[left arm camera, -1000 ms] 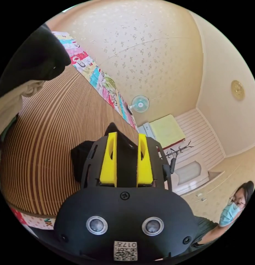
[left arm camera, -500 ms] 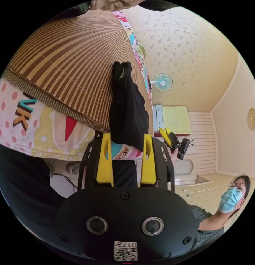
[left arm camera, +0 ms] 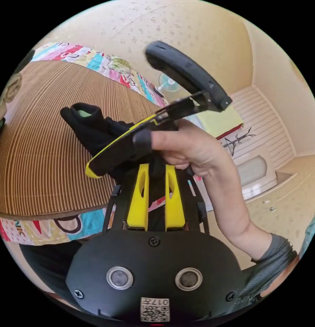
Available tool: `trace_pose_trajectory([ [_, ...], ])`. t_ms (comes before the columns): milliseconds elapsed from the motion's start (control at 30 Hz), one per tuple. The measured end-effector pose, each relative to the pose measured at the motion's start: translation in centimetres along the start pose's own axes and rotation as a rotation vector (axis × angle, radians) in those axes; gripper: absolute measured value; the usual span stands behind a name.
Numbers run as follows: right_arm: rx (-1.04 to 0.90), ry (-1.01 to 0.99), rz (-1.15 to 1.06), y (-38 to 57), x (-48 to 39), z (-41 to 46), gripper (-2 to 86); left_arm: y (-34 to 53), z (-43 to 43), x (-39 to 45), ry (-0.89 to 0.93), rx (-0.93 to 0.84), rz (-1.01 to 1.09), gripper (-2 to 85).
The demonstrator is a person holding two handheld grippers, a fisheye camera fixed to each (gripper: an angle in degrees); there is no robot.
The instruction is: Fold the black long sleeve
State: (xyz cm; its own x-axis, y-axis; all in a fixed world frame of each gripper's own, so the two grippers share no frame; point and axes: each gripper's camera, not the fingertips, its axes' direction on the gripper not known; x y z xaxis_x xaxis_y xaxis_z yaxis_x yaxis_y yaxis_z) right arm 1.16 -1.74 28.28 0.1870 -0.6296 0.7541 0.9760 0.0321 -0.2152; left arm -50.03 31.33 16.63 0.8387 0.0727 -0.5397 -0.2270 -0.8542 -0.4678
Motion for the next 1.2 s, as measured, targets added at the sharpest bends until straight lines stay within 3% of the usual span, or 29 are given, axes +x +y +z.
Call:
trace_pose_trajectory([
  [67, 0.065, 0.004, 0.026, 2.9, 2.0, -1.0, 10.6, 0.8, 1.0, 1.0, 0.012, -0.004, 0.082, 8.2],
  [233, 0.564, -0.402, 0.129, 20.0, 13.4, -3.6, 9.0, 4.6, -0.2, -1.4, 0.197, 0.072, 0.163, 9.8],
  [300, 0.788, -0.596, 0.222, 29.4, 19.7, -0.1, 9.3, 6.0, 0.8, -3.0, 0.153, 0.042, 0.125, 10.9],
  [400, 0.912, -0.72, 0.457, 38.7, 25.8, 7.4, 10.4, 6.9, 4.5, -6.2, 0.22, -0.056, 0.025, 15.6],
  [533, 0.962, -0.75, 0.813, 48.6, 27.5, 15.7, 12.9, 5.3, 10.7, -9.1, 0.399, -0.148, -0.079, 18.0],
  [600, 1.103, -0.865, 0.901, 54.1, 24.8, 19.6, 14.4, 4.4, 13.7, -9.4, 0.447, -0.233, -0.113, 20.5],
  [700, 1.21, -1.085, 0.898, 56.9, 20.5, 23.9, 16.5, 3.9, 17.9, -9.4, 0.471, -0.339, -0.153, 22.1],
  [867, 1.23, -1.39, 0.829, 54.6, 16.1, 28.1, 20.3, 5.8, 21.5, -9.2, 0.554, -0.434, -0.175, 9.1],
  [967, 1.219, -1.503, 0.765, 51.1, 15.8, 28.6, 22.3, 8.6, 20.9, -6.7, 0.562, -0.508, -0.088, 8.4],
  [1033, 1.208, -1.52, 0.759, 49.3, 16.2, 28.4, 21.2, 10.9, 19.9, -4.5, 0.561, -0.55, -0.012, 8.3],
  [1100, 1.32, -1.484, 0.636, 48.8, 17.3, 26.4, 17.2, 12.8, 18.1, -2.7, 0.505, -0.552, 0.118, 8.2],
  [1200, 1.405, -1.177, 0.594, 51.2, 21.2, 20.6, 11.4, 13.2, 13.7, -2.8, 0.429, -0.472, 0.323, 6.0],
])
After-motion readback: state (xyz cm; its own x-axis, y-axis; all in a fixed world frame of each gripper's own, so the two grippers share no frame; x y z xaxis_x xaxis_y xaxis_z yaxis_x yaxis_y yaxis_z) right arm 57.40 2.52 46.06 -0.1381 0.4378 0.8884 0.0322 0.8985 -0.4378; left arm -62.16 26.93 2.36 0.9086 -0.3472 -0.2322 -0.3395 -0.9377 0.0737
